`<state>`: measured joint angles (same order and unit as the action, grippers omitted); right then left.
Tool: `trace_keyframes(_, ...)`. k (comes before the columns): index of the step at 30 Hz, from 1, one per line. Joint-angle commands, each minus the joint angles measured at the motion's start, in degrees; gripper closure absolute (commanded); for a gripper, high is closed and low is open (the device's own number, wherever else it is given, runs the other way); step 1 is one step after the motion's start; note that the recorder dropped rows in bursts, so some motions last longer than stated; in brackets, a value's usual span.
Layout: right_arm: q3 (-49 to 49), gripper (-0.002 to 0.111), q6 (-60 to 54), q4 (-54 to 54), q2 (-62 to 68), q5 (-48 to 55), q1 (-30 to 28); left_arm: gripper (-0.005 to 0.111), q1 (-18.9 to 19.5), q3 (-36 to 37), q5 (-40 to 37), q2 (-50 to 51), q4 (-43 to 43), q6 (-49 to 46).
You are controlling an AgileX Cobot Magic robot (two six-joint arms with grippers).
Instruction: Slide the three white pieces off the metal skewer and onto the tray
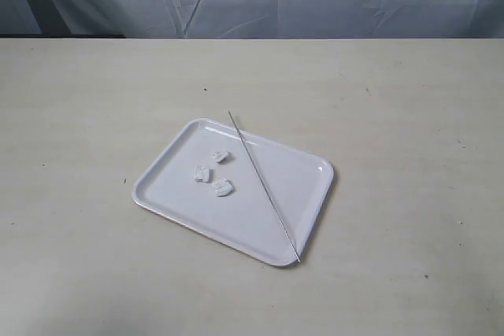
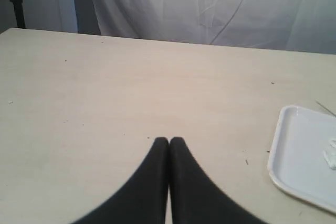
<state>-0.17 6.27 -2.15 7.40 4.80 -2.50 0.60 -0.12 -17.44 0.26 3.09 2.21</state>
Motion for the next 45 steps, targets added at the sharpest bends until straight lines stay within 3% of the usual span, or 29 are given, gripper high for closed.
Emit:
trace_keyframes(1,0.2,0.109,-0.5,-0.8,-1.9,4.0,-0.3,0.107,0.4,0.1,-1.0,-0.3,3.0,-4.8)
trace_keyframes(9,0.2,0.109,-0.6,2.1,-4.3,11.8,1.0,0.107,0.5,0.1,-1.0,-0.3,2.9,-4.1)
trace_keyframes(18,0.2,0.109,-0.6,3.9,-5.9,12.0,1.4,0.107,0.7,0.1,-1.0,-0.3,0.3,-2.2)
trace_keyframes(26,0.2,0.109,-2.7,4.7,-5.9,12.0,1.4,0.107,4.6,0.1,-1.0,-0.3,0.7,-2.2)
trace_keyframes(45,0.2,0.109,-2.8,4.7,-5.9,12.3,1.4,0.107,4.5,0.1,-0.3,-0.3,-0.5,-2.2)
